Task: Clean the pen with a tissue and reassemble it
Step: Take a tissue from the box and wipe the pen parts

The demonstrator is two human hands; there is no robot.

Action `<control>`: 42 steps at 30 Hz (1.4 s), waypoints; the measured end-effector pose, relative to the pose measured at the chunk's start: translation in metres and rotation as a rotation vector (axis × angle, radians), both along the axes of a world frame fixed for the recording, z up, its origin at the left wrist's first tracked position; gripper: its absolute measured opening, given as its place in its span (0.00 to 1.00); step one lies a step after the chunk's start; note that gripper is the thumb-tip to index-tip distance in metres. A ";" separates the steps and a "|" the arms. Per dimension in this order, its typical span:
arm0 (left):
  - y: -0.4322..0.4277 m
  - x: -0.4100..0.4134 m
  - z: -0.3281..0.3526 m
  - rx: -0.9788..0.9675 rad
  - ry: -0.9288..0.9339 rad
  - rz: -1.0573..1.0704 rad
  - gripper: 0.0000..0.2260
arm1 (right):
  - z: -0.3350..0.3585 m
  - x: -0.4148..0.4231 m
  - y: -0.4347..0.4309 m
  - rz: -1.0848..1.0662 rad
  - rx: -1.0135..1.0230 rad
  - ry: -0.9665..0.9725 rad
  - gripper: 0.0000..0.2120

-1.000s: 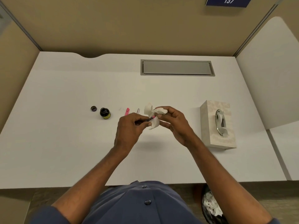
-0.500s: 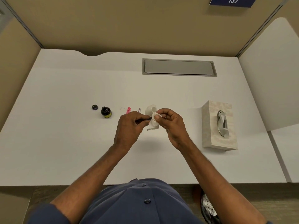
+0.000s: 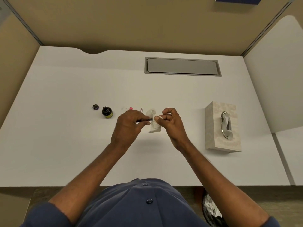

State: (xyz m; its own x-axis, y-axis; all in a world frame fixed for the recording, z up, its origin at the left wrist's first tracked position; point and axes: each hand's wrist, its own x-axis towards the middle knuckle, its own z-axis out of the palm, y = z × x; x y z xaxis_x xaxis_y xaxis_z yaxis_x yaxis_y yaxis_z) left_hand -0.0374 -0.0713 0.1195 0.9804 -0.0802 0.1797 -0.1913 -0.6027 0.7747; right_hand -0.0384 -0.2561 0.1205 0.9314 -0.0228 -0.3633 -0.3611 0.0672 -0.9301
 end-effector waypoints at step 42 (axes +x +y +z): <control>-0.001 0.000 -0.012 -0.402 0.520 0.119 0.08 | -0.019 0.018 -0.009 -0.005 -0.245 -0.187 0.08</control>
